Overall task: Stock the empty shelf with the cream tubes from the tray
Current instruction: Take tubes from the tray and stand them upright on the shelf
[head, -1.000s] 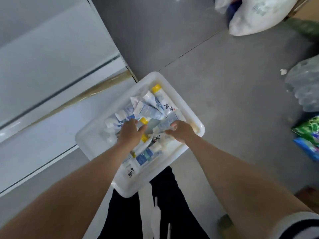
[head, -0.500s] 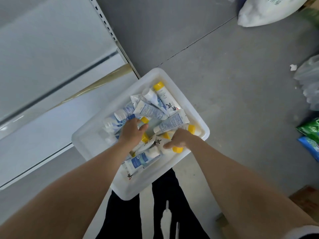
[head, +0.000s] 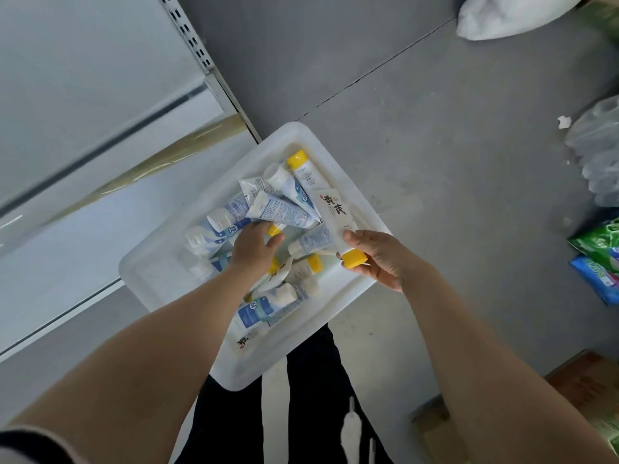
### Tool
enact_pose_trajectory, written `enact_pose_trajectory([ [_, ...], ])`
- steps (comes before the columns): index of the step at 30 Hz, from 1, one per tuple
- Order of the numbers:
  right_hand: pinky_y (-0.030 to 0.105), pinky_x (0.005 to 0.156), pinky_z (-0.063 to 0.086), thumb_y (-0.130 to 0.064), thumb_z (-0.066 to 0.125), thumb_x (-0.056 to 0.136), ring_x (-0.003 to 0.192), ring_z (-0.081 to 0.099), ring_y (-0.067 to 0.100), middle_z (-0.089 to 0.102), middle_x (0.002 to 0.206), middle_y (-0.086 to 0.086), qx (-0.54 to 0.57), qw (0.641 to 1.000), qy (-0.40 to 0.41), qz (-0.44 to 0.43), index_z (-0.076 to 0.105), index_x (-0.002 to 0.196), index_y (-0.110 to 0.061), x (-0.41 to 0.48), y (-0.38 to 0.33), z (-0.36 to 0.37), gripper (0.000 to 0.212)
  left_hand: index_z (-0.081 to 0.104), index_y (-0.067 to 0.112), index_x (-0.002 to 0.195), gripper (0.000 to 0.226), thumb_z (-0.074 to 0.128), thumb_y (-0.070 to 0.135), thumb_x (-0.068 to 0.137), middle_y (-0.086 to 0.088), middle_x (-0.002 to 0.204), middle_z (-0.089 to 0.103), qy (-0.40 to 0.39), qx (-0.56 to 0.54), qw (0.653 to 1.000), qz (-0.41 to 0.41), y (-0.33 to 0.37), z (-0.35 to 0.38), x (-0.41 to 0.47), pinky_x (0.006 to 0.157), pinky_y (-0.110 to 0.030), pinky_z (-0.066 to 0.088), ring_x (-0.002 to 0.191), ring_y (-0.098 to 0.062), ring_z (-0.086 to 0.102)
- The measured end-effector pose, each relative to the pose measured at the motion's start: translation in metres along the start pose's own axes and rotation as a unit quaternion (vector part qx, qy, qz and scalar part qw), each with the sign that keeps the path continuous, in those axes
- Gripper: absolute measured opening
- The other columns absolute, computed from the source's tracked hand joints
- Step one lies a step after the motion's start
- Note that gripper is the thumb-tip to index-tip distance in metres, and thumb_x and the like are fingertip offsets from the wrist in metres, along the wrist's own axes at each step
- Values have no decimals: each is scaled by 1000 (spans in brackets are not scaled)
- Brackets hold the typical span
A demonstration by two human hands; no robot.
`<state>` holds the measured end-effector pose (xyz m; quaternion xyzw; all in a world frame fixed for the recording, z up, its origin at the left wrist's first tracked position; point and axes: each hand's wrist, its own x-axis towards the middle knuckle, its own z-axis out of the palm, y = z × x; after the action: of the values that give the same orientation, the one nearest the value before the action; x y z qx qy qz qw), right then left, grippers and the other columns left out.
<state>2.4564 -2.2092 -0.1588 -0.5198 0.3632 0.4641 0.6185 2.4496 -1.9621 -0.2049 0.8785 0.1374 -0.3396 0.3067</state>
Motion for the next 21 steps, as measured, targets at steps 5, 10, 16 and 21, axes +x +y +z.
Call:
enact_pose_trajectory([
  [5,36,85,57,-37,76,72,91,68,21,73,99,10,39,999,-1,-5,68,109,-10,5,14,6,47,43,10,139,52,57,33,94,-10,138,35,29,-59,997,-37,10,21,-9,101,-30,36,126,-22,42],
  [10,38,90,55,-36,76,73,89,66,21,73,95,10,75,997,-1,-16,68,105,-10,5,16,4,42,49,8,131,47,58,34,93,-16,136,38,25,15,999,-45,10,25,1,102,-39,37,126,-31,41],
  [16,37,87,57,-35,75,73,84,68,18,73,92,9,84,996,-14,-17,67,107,-9,8,14,3,43,54,9,124,53,65,45,85,-14,126,53,48,-1,993,-106,14,35,14,98,-41,43,118,-30,49],
  [21,35,83,57,-34,74,74,84,68,17,72,91,8,105,994,-24,-20,66,107,-10,12,17,0,41,59,16,113,56,76,50,72,-1,112,66,74,-125,979,-142,20,48,22,86,-33,49,108,-21,60],
])
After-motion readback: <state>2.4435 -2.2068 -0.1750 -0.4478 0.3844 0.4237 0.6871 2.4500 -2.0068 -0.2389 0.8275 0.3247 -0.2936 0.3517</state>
